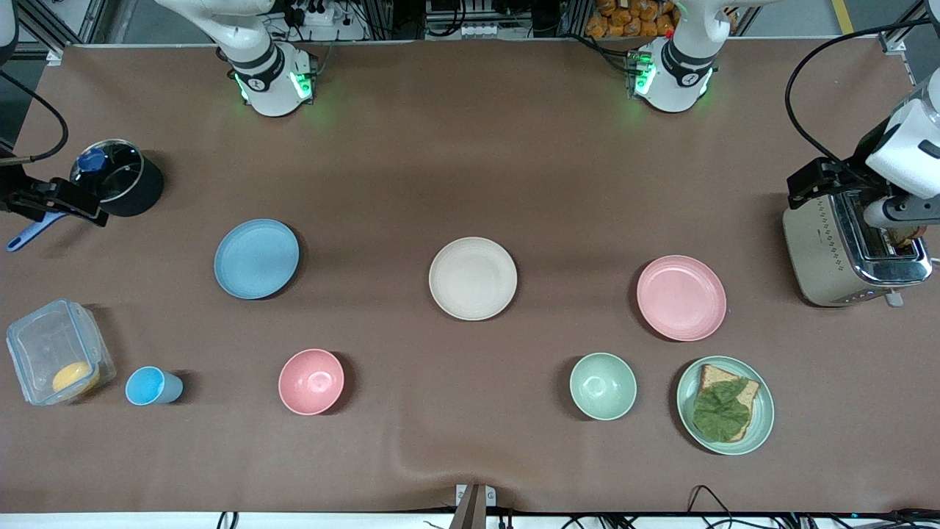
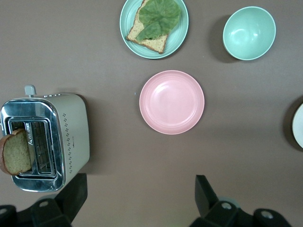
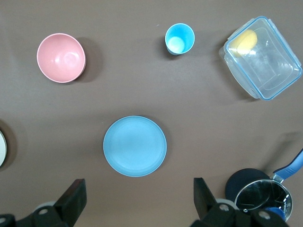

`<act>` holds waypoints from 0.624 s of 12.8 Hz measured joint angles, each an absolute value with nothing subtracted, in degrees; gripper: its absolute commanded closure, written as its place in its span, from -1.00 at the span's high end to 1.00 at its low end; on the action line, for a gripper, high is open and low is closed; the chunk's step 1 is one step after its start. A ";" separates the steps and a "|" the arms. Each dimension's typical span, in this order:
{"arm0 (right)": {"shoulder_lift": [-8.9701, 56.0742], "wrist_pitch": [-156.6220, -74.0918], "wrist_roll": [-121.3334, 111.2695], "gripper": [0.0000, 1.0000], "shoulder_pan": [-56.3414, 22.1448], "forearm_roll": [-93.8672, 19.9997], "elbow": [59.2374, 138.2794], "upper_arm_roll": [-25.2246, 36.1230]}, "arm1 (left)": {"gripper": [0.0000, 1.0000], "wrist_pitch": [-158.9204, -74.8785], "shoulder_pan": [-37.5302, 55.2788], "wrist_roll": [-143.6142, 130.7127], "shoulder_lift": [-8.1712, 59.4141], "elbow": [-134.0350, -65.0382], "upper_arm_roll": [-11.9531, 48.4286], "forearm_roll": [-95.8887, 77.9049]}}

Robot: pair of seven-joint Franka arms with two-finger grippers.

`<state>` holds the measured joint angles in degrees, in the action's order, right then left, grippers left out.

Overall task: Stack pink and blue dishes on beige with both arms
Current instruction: 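Reach the left gripper toward the pink plate beside the toaster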

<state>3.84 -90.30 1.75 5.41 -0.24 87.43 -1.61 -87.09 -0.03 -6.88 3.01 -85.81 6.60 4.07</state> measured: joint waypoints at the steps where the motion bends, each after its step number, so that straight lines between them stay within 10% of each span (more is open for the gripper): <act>1: 3.84 -90.29 1.75 1.00 5.41 -0.24 87.43 -1.61 | 1.00 -86.77 0.01 -6.90 2.78 -85.78 6.67 4.07; 8: 3.84 -90.11 1.75 1.00 5.41 -0.24 87.45 -1.63 | 1.00 -89.92 -0.77 -6.90 4.46 -90.29 6.48 4.07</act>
